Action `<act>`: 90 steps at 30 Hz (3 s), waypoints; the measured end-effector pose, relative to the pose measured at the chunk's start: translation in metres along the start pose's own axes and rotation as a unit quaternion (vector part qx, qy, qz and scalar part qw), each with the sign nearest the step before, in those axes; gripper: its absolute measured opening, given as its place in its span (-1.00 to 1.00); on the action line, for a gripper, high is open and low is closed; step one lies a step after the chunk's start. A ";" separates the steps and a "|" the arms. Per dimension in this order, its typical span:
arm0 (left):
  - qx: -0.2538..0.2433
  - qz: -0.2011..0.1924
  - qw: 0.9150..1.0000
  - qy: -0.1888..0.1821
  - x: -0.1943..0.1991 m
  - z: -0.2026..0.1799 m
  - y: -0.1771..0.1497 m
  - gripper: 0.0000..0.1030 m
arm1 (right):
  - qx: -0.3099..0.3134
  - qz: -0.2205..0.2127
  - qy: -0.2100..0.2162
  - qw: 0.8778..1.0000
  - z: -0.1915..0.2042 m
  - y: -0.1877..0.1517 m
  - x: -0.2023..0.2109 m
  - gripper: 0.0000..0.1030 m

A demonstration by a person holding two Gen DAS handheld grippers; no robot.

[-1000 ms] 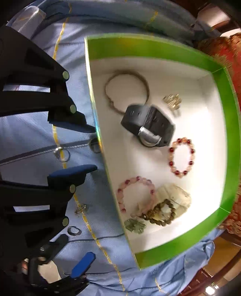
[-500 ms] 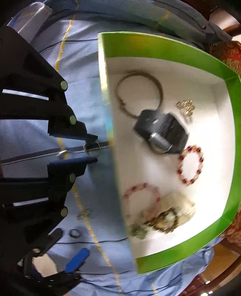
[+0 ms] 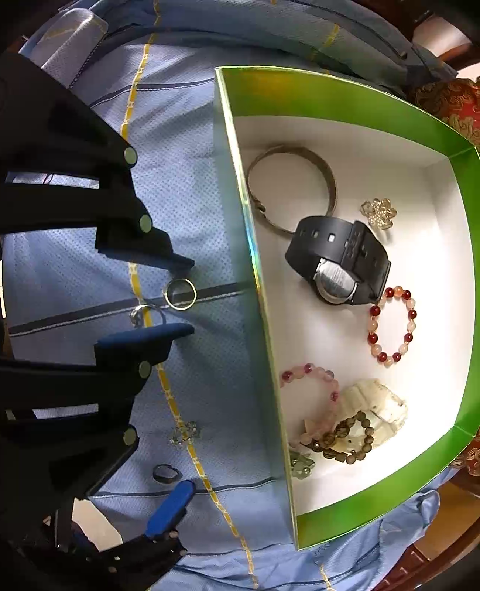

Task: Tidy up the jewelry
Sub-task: 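Move both tools down toward the rings lying on the cloth, then grasp a silver ring with the left tool while the right grasps the engraved gold ring, then carry both rings over the green box and open both tools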

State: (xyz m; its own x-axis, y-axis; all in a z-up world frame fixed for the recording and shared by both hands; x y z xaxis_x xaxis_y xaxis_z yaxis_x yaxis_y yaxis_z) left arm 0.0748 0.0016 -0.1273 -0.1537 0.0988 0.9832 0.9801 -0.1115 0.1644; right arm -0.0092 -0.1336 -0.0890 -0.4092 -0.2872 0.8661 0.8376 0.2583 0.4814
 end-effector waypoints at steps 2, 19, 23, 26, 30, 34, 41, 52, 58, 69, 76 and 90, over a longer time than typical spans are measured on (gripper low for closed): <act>0.002 0.000 1.000 -0.002 -0.001 0.001 0.000 -0.43 | -0.002 -0.004 -0.007 1.000 0.001 0.007 0.000 -0.05; 0.000 -0.001 1.000 0.000 0.001 0.002 0.001 -0.34 | 0.009 -0.008 -0.011 1.000 0.004 0.012 0.001 -0.05; 0.001 -0.001 1.000 -0.001 -0.001 0.002 0.001 -0.34 | -0.021 0.006 -0.051 0.998 -0.009 0.010 -0.010 -0.05; 0.002 -0.002 1.000 0.000 0.000 0.003 0.001 -0.34 | -0.046 0.003 -0.051 0.998 -0.026 0.008 -0.005 -0.05; 0.003 -0.005 1.000 -0.001 0.004 0.003 0.001 -0.29 | -0.039 -0.004 -0.058 0.998 -0.032 0.007 0.003 -0.05; 0.003 -0.012 1.000 -0.003 0.009 0.001 0.003 -0.28 | -0.020 -0.011 -0.022 0.999 -0.023 0.006 0.005 -0.05; -0.005 -0.021 1.000 -0.007 0.015 -0.005 0.004 -0.28 | 0.017 -0.010 -0.013 1.000 0.006 0.016 -0.013 -0.05; -0.008 -0.021 1.000 0.011 0.010 -0.009 0.008 -0.62 | 0.028 -0.006 -0.020 0.999 0.005 0.022 -0.026 -0.58; -0.004 -0.019 1.000 -0.001 0.010 0.007 0.010 -0.61 | 0.030 -0.004 -0.025 0.999 0.005 0.018 -0.022 -0.58; 0.009 -0.006 1.000 -0.007 0.014 0.013 -0.005 -0.43 | 0.043 -0.003 -0.033 0.999 0.010 0.016 -0.022 -0.35; 0.014 -0.015 1.000 0.001 0.018 0.017 -0.005 -0.65 | 0.046 -0.004 -0.031 0.998 0.011 0.015 -0.020 -0.59; 0.000 -0.162 0.986 -0.032 0.114 0.027 0.015 -0.65 | 0.013 -0.123 -0.004 0.992 -0.008 0.076 0.066 -0.59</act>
State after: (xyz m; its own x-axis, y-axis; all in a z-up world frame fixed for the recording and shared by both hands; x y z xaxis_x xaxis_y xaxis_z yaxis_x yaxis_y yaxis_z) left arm 0.0755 0.0382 -0.0148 -0.4505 0.1908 0.8721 0.8810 -0.0630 0.4689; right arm 0.0308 -0.1405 0.0038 -0.6032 -0.3369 0.7230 0.7028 0.2043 0.6815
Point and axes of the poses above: each gripper's, at about its wrist camera, not at the fingertips, and x roughly against the way its jaws point, z to its left, y to its top, the point moved 1 cm from there along -x, roughly the way its jaws point
